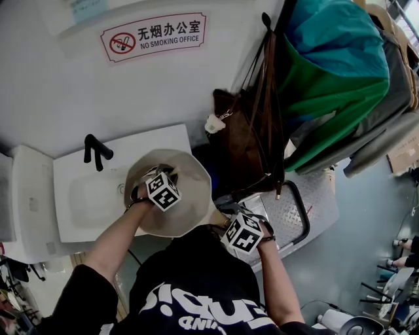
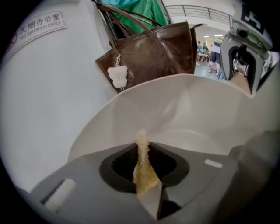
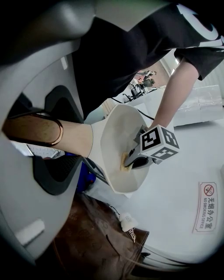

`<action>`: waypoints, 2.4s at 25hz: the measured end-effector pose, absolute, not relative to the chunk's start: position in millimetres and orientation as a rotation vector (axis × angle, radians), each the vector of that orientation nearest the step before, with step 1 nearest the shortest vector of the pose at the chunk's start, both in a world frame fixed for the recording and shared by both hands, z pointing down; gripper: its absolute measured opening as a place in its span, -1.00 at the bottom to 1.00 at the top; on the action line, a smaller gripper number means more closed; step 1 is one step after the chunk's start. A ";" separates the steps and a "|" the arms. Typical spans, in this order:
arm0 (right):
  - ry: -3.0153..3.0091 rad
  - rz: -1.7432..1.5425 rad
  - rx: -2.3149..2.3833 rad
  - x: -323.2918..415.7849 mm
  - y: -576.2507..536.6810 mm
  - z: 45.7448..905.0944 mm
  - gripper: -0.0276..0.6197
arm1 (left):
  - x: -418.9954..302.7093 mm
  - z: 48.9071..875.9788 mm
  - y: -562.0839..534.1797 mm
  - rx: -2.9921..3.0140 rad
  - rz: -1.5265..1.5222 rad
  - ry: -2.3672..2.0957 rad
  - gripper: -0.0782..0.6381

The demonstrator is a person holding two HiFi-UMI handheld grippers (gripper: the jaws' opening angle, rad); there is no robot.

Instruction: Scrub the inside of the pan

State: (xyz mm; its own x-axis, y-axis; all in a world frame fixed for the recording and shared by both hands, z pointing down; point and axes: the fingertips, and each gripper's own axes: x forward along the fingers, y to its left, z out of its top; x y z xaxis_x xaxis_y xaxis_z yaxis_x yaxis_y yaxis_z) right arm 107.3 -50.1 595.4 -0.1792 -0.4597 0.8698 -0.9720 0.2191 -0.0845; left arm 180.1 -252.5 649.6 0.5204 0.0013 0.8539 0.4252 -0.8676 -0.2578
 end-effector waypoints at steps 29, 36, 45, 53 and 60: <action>-1.746 0.882 1.362 109.2 -51.0 595.2 -0.20 | 68.1 657.7 -257.7 -1.948 -1.711 -0.673 -0.57; -1.746 0.878 1.367 109.4 -51.1 595.0 -0.20 | 51.3 656.3 -219.7 -1.969 -1.781 -0.828 -0.57; -1.741 0.873 1.367 110.2 -51.1 594.6 -0.20 | 60.5 656.1 -168.9 -2.142 -1.743 -0.930 -0.57; -1.735 0.870 1.354 110.1 -50.7 594.9 -0.20 | 86.0 653.9 -140.5 -2.240 -1.638 -0.940 -0.57; -1.732 0.866 1.353 111.1 -50.4 595.0 -0.20 | 106.7 653.2 -136.5 -2.305 -1.575 -0.894 -0.57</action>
State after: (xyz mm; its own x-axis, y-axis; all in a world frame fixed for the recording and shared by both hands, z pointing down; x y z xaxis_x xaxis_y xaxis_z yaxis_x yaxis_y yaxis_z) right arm 111.1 -50.4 595.0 -0.1500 -0.4615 0.8743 -0.9763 0.2086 -0.0574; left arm 106.7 -136.5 653.2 0.2449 0.3620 0.8994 0.5864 -0.7940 0.1600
